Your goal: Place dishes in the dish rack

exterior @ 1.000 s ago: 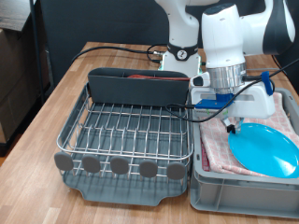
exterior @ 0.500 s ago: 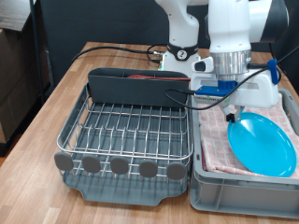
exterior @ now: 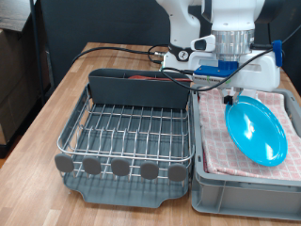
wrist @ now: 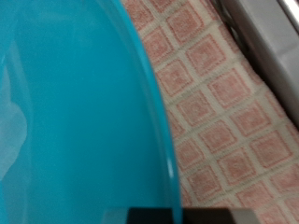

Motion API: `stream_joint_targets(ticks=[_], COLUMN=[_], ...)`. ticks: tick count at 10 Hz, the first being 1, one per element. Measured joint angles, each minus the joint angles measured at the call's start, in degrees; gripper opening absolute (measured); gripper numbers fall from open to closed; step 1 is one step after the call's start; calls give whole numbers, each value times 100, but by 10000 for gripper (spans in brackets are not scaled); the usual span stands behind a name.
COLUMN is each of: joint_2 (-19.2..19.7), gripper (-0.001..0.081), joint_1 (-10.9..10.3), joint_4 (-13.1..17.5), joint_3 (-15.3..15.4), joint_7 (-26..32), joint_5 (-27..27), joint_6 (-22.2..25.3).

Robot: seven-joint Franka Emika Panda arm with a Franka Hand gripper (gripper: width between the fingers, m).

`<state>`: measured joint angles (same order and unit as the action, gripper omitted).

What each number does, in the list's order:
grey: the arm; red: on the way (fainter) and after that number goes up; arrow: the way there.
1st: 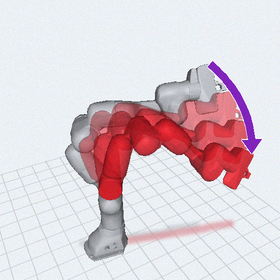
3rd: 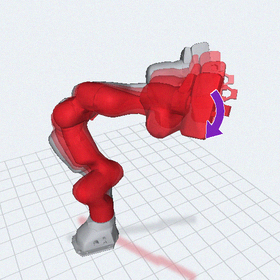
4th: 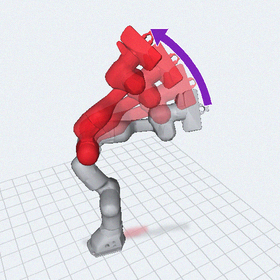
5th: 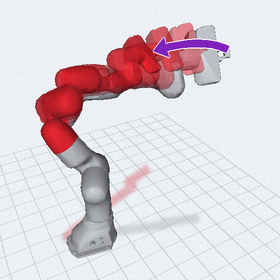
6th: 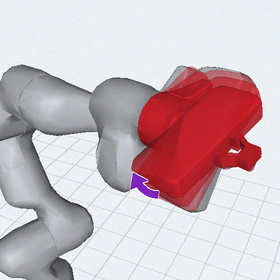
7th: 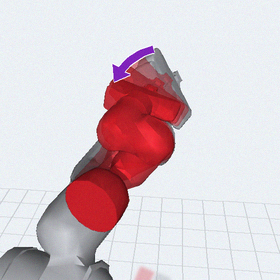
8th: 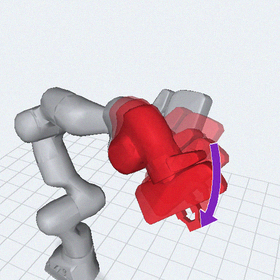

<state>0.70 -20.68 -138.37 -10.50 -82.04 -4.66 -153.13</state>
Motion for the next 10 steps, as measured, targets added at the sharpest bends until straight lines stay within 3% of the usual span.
stream_joint_targets(ticks=[2,5,8,10], joint_2=[-249,-571,-676,-669], gripper=[20,20,19,19], joint_1=[25,27,21,21], joint_4=[42,316,720,783], joint_3=[-23,5,85,87], joint_7=[-177,-396,-360,-320], joint_5=[598,1344,1538,1533], joint_6=[449,1547,2456,2592])
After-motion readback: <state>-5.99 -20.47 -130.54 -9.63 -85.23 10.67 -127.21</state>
